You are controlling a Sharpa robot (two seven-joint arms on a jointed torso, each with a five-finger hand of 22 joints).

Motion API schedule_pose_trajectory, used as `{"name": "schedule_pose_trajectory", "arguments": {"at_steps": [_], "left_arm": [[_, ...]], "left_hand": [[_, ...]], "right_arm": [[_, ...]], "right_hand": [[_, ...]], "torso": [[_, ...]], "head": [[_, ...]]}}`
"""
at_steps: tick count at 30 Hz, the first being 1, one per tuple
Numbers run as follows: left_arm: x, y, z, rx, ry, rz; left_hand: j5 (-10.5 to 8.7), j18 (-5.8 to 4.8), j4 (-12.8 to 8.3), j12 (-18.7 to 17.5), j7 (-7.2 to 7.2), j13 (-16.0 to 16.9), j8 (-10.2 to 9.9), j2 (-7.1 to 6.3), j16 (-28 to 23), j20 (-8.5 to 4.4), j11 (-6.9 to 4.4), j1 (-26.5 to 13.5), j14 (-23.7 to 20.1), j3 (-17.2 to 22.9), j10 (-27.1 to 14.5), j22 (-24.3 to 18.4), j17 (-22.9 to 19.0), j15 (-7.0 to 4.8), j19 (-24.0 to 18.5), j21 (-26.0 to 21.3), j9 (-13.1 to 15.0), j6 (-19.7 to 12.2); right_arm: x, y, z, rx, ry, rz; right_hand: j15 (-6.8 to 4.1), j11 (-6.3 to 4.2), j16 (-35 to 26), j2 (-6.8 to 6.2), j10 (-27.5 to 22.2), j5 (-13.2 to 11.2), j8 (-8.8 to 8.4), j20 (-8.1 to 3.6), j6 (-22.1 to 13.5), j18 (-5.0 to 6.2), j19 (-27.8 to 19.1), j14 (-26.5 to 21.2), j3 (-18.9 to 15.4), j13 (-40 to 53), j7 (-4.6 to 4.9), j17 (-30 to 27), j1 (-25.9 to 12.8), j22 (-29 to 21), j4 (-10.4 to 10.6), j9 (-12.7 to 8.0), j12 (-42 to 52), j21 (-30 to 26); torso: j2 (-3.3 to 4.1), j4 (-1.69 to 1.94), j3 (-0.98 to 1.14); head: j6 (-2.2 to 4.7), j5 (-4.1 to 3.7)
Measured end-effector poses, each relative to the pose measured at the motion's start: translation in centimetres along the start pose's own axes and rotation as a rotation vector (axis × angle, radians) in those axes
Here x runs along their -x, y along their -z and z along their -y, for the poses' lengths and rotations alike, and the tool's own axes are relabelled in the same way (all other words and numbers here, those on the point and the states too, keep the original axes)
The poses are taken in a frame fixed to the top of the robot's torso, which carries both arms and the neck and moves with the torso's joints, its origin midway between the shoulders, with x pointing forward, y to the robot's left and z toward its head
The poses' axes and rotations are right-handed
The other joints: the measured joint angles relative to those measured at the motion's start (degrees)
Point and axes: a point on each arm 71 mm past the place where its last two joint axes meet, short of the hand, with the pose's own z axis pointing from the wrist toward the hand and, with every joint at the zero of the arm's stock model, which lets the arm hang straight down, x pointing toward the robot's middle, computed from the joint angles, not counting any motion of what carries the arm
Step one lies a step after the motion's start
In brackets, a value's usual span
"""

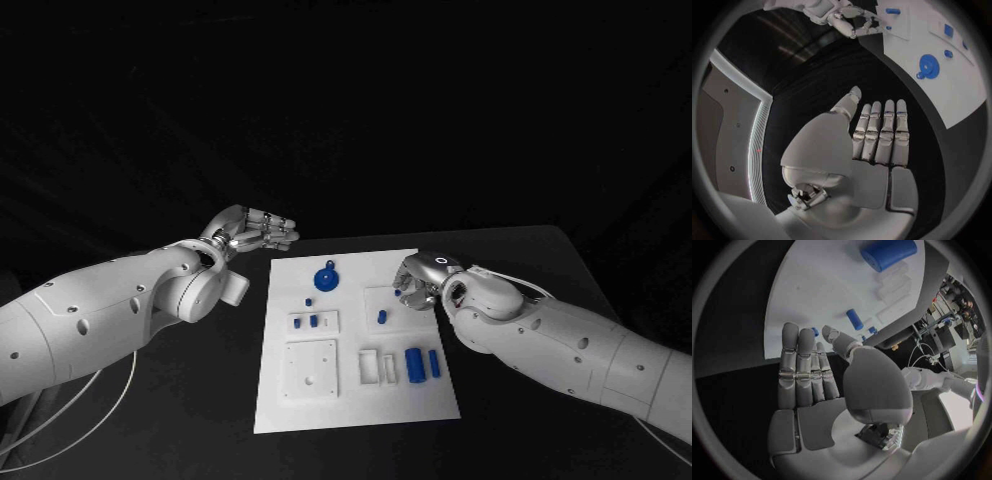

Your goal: Assemble the parts on the task board

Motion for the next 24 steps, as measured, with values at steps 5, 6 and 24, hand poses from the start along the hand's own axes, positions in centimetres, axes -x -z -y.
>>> {"name": "schedule_pose_trajectory", "arguments": {"at_steps": [5, 6, 24], "left_arm": [[-0.1, 0.2, 0.1, -0.001, 0.051, 0.003], [-0.1, 0.2, 0.1, -0.001, 0.056, 0.003], [0.1, 0.3, 0.1, 0.000, 0.112, 0.011]], "left_hand": [[0.00, 0.01, -0.14, 0.00, 0.00, 0.00, 0.00, 0.02, 0.00, -0.05, 0.36, -0.02, 0.00, -0.14, -0.37, -3.55, 0.00, 0.00, 0.71, 0.17, 0.00, 0.00], [0.00, 0.01, -0.23, 0.00, 0.00, 0.00, 0.00, 0.02, 0.00, -0.16, 0.37, -0.02, 0.00, -0.22, -0.37, -3.97, 0.00, 0.00, 0.82, 0.17, 0.00, 0.00], [0.00, 0.02, -0.10, 0.00, 0.01, 0.01, 0.00, 0.02, 0.00, -0.24, 0.36, -0.02, 0.22, -0.40, -0.37, -6.46, 0.01, 0.21, 1.31, 0.17, -0.01, 0.01]], "right_arm": [[-0.9, -0.3, -0.1, -0.016, 0.031, -0.002], [-0.9, -0.4, -0.1, -0.017, 0.033, 0.000], [-1.4, -1.0, -0.6, -0.030, 0.058, 0.064]], "right_hand": [[0.00, 0.00, 0.30, -0.83, 0.00, -0.04, 0.00, 0.02, 0.00, 0.22, 0.40, 0.00, 1.24, 0.00, 0.00, 0.00, 0.09, 1.07, 0.92, -0.01, 0.00, -0.32], [0.00, 0.00, 0.30, -0.83, 0.00, -0.04, 0.00, 0.01, 0.00, 0.23, 0.41, 0.00, 1.25, 0.00, 0.00, 0.00, 0.09, 1.15, 0.92, -0.02, 0.00, -0.32], [-0.07, -0.43, 0.56, -1.81, 0.43, -2.26, 0.07, -0.16, 0.00, 0.30, 1.02, 0.32, 4.92, -0.14, 0.00, 0.14, 0.16, 4.57, 2.07, -0.06, 0.01, -1.40]], "torso": [[0.04, 0.01, 0.03], [0.04, 0.01, 0.03], [0.04, -0.23, 0.25]], "head": [[-0.19, 0.12], [-0.22, 0.15], [-0.68, 0.94]]}}
